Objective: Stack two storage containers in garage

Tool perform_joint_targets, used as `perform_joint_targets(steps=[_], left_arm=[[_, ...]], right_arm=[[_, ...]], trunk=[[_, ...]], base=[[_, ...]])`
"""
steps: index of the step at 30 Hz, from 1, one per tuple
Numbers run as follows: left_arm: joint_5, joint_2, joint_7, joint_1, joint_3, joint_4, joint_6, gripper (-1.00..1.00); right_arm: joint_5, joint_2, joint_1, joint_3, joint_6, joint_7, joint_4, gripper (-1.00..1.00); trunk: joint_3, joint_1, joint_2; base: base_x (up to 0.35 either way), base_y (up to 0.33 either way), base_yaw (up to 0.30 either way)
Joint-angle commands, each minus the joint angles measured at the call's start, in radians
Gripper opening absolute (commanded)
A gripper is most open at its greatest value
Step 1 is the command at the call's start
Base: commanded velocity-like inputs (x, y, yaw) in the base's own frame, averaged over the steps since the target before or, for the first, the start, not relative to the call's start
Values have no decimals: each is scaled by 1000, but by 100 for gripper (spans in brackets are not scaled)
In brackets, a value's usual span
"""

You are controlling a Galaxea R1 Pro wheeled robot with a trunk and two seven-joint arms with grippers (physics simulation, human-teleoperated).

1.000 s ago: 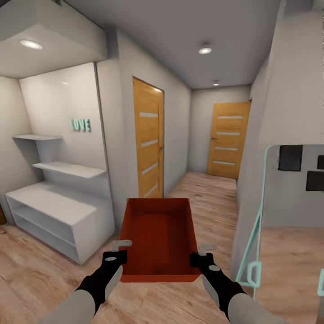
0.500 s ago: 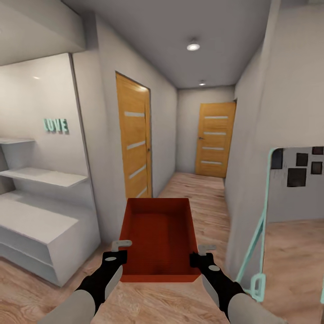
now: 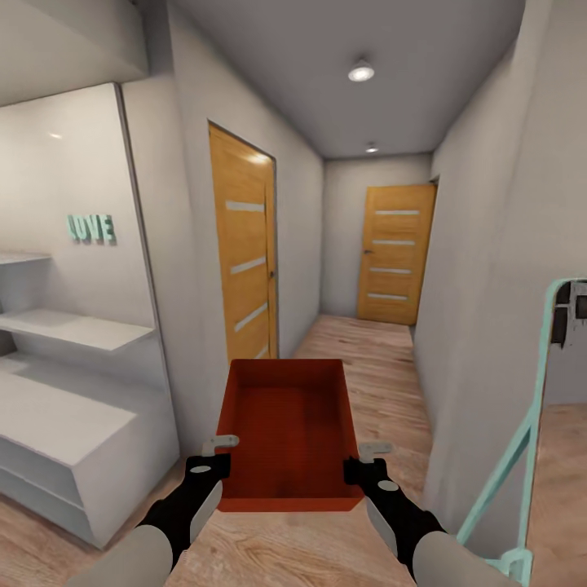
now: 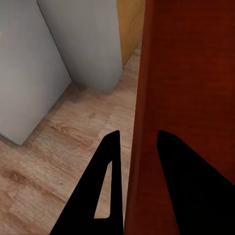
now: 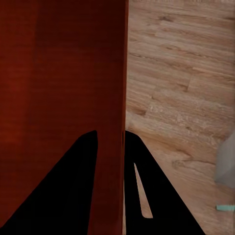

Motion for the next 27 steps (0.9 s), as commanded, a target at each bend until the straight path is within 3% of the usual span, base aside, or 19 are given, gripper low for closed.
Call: perform_joint_targets(steps=[1,12,27], left_arm=[[30,19,11,0,50,0,3,-100],[30,19,11,0,50,0,3,-100],[30,19,11,0,50,0,3,-100]], right_arm=[[-15,-1,-1,-7,-32,-5,-3,-100],[-15,0,-1,-7,-31,-6,-3,-100],[-14,0,-1,-7,-31,-6,-3,-100]], trunk=[[0,1,-1],[0,1,-1],[8,1,-1]], base=[[332,35,0],[332,6,-25],[332,0,-255]])
